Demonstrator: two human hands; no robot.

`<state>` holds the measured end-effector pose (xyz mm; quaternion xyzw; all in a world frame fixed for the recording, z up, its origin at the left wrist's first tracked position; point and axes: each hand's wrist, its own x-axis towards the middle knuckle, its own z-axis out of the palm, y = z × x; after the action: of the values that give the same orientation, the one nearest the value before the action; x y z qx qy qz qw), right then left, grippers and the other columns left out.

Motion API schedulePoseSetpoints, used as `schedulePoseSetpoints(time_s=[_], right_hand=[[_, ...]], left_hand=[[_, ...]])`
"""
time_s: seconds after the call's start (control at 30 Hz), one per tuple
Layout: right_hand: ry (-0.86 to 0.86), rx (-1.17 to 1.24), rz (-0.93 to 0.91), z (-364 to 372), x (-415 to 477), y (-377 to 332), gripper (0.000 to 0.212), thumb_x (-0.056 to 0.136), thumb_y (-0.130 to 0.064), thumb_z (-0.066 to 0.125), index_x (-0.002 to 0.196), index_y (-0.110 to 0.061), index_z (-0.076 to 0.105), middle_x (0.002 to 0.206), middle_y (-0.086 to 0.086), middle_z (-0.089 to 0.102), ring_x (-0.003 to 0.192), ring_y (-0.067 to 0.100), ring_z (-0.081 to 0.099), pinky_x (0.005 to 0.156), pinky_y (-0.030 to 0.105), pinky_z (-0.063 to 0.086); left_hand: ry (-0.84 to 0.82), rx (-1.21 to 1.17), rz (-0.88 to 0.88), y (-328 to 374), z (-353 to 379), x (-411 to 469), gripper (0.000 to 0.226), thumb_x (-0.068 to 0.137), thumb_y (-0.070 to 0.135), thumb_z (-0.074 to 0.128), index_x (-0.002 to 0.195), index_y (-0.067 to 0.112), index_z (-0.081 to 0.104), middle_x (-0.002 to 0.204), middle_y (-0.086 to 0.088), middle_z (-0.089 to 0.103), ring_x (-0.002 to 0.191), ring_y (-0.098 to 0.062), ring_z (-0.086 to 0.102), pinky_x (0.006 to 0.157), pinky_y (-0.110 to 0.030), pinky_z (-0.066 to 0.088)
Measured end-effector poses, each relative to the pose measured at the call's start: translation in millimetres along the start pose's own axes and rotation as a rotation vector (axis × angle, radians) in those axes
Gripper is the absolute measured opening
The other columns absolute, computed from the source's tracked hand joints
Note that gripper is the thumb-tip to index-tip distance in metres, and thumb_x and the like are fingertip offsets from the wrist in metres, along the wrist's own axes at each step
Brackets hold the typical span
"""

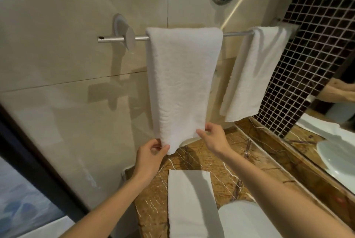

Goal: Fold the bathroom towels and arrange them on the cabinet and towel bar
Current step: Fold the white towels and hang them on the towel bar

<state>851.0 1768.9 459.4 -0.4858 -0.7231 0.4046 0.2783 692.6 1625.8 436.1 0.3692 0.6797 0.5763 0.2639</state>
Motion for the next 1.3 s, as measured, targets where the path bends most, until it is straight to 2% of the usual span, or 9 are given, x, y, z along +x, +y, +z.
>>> schedulePoseSetpoints(time_s=[0.13, 0.23, 0.37, 0.67, 0.83, 1.0, 1.13, 1.23, 1.3], right_hand=[[0.105, 0.109, -0.011, 0, -1, 3, 0.012, 0.092, -0.022, 0.06, 0.092, -0.013, 0.068, 0.085, 0.001, 0.069, 0.081, 0.017, 0.065, 0.077, 0.03, 0.055], [0.122, 0.215, 0.02, -3, -1, 7, 0.011, 0.092, -0.018, 0.06, 0.085, -0.012, 0.066, 0.077, 0.002, 0.068, 0.071, 0.016, 0.064, 0.067, 0.026, 0.054], [0.103, 0.331, 0.154, -6, 0, 20, 0.013, 0.09, -0.014, 0.063, 0.081, -0.006, 0.067, 0.074, 0.004, 0.065, 0.069, 0.015, 0.063, 0.071, 0.028, 0.056], [0.127, 0.516, 0.283, -8, 3, 28, 0.011, 0.092, -0.011, 0.062, 0.095, -0.004, 0.068, 0.101, 0.015, 0.07, 0.095, 0.028, 0.066, 0.074, 0.03, 0.056], [0.121, 0.623, 0.295, -2, -3, 26, 0.011, 0.092, -0.01, 0.061, 0.102, -0.007, 0.064, 0.108, 0.015, 0.066, 0.096, 0.024, 0.063, 0.073, 0.028, 0.053], [0.054, 0.726, 0.283, -3, -3, 17, 0.029, 0.091, -0.007, 0.061, 0.119, -0.012, 0.055, 0.11, 0.007, 0.068, 0.101, 0.024, 0.065, 0.072, 0.029, 0.053], [-0.032, 0.693, 0.236, -8, 4, 5, 0.024, 0.091, -0.02, 0.063, 0.11, -0.006, 0.064, 0.101, 0.008, 0.07, 0.09, 0.02, 0.065, 0.072, 0.03, 0.051], [-0.033, 0.728, 0.202, -11, 11, -6, 0.03, 0.089, -0.022, 0.065, 0.114, -0.006, 0.06, 0.097, 0.005, 0.068, 0.085, 0.018, 0.066, 0.073, 0.031, 0.05], [-0.013, 0.729, 0.197, -12, 16, -12, 0.034, 0.089, -0.023, 0.066, 0.119, -0.008, 0.058, 0.103, 0.006, 0.068, 0.09, 0.02, 0.066, 0.073, 0.032, 0.052]], left_hand=[[0.032, 0.031, -0.012, -4, 1, 3, 0.01, 0.082, 0.021, 0.072, 0.09, 0.025, 0.068, 0.086, 0.012, 0.07, 0.082, -0.003, 0.064, 0.068, -0.011, 0.045], [0.021, 0.036, -0.034, -7, 3, 5, 0.017, 0.082, 0.023, 0.072, 0.099, 0.023, 0.068, 0.094, 0.012, 0.069, 0.09, -0.003, 0.062, 0.076, -0.017, 0.046], [-0.027, -0.005, -0.052, -7, 7, 10, 0.019, 0.084, 0.018, 0.07, 0.102, 0.023, 0.066, 0.098, 0.011, 0.069, 0.095, -0.006, 0.064, 0.082, -0.022, 0.049], [0.055, 0.02, -0.033, -2, 13, 9, 0.012, 0.078, 0.016, 0.077, 0.071, 0.018, 0.067, 0.071, 0.003, 0.069, 0.063, -0.006, 0.061, 0.055, -0.009, 0.045], [0.027, -0.082, -0.052, 2, 13, 5, 0.013, 0.077, 0.013, 0.077, 0.079, 0.021, 0.066, 0.079, 0.006, 0.07, 0.072, -0.006, 0.066, 0.06, -0.009, 0.047], [-0.017, -0.156, -0.024, 12, 9, 7, 0.018, 0.08, 0.018, 0.075, 0.09, 0.03, 0.065, 0.09, 0.017, 0.071, 0.087, 0.0, 0.067, 0.072, -0.015, 0.051], [0.052, -0.182, 0.048, 29, 5, 12, 0.003, 0.082, 0.017, 0.072, 0.081, 0.016, 0.069, 0.081, 0.004, 0.074, 0.082, -0.009, 0.068, 0.068, -0.017, 0.052], [0.088, -0.163, 0.071, 36, 2, 13, 0.018, 0.082, 0.015, 0.072, 0.078, -0.002, 0.065, 0.081, -0.018, 0.069, 0.075, -0.017, 0.063, 0.071, -0.029, 0.053], [0.115, -0.155, 0.075, 39, 2, 12, 0.025, 0.081, 0.014, 0.073, 0.077, -0.008, 0.062, 0.081, -0.026, 0.066, 0.071, -0.018, 0.059, 0.066, -0.029, 0.05]])
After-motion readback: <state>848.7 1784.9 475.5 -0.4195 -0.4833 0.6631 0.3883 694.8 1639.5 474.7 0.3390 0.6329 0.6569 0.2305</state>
